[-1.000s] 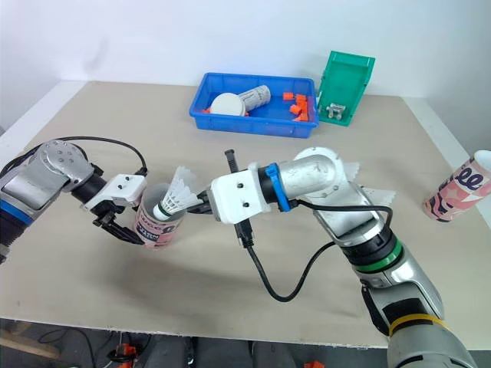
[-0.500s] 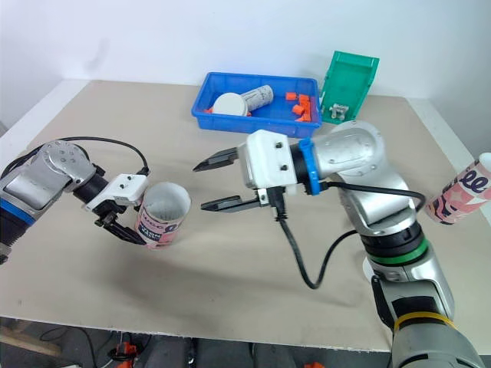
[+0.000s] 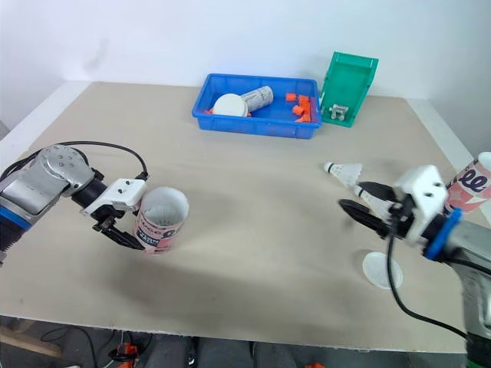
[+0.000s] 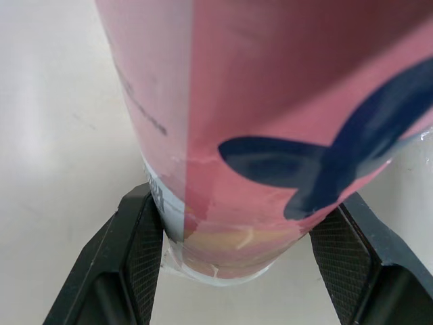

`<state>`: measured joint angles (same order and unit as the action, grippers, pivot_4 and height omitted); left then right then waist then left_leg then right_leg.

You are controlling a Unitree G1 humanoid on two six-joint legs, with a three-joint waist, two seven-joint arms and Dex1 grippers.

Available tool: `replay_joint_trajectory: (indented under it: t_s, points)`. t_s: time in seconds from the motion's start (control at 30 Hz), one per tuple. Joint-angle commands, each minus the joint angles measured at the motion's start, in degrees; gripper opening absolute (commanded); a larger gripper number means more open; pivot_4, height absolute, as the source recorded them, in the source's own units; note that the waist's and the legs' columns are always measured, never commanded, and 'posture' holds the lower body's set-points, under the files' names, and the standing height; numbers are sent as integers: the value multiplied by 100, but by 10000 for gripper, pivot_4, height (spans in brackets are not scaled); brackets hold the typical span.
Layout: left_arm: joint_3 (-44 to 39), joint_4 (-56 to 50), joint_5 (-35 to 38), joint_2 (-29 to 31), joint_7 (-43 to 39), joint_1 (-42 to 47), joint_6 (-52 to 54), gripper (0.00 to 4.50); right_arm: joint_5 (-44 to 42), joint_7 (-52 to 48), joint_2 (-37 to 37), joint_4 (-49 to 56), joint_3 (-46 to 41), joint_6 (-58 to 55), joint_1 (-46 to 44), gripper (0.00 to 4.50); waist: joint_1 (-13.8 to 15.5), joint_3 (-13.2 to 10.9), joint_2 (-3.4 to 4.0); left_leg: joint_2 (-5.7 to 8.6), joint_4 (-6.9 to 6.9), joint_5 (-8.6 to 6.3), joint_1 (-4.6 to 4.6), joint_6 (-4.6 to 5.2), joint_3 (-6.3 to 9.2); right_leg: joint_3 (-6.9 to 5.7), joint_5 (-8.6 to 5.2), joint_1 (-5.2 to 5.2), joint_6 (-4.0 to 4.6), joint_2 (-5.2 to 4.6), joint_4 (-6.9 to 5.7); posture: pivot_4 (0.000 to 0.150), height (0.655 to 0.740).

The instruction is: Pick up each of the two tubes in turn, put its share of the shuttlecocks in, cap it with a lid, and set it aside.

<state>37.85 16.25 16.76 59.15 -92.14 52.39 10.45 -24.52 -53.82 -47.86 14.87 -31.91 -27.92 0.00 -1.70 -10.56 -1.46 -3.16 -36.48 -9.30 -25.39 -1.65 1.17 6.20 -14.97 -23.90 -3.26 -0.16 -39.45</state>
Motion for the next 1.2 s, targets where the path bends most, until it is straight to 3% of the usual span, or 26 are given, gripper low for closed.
replay_joint_trajectory:
  t_s: [0.03, 0.3, 0.93, 1.07, 1.17, 1.2]
  points:
    - [15, -28, -6, 43, -36, 49, -19, 28820, 195, 50, -201, -754, -409, 300, 201, 28823, -6, 0, 0, 0, -5, 1, 1, 1, -2, 1, 4, 1, 1, 0, 0, 1500, 7038]
    - [-25, -41, -22, 37, -36, -3, -18, 28820, 248, 30, -178, -1586, 29, 523, -105, 28823, -91, 0, 1, 1, -10, 7, 4, 10, -13, 15, 16, 1, -4, -1, 0, 1500, 7038]
    - [-106, -152, -3, 54, -36, -12, 88, 28820, 823, 246, -27, -3970, 1395, 1365, -1961, 28823, -98, -4, 8, 7, -6, 7, 1, 10, -12, 19, 10, 0, -10, -1, 1, 1500, 7038]
    - [-155, -207, -2, 80, -36, -45, 126, 28820, 859, 297, 0, -4135, 1441, 1484, -2115, 16146, -100, -5, 9, 8, -5, 7, 1, 10, -11, 19, 10, 0, -11, -1, 1, 1500, 7038]
    - [-177, -232, -11, 85, -36, -63, 138, 28820, 836, 347, -49, -4024, 1361, 1510, -2014, 851, -96, -5, 9, 9, -3, 7, 0, 10, -9, 19, 8, 0, -17, -1, 1, 1500, 7038]
    - [-181, -230, -18, 79, -36, -64, 138, 28820, 831, 365, -72, -3953, 1332, 1505, -1965, 290, -96, -5, 8, 10, -3, 7, -2, 10, -9, 19, 7, 0, -19, -1, 1, 1500, 7038]
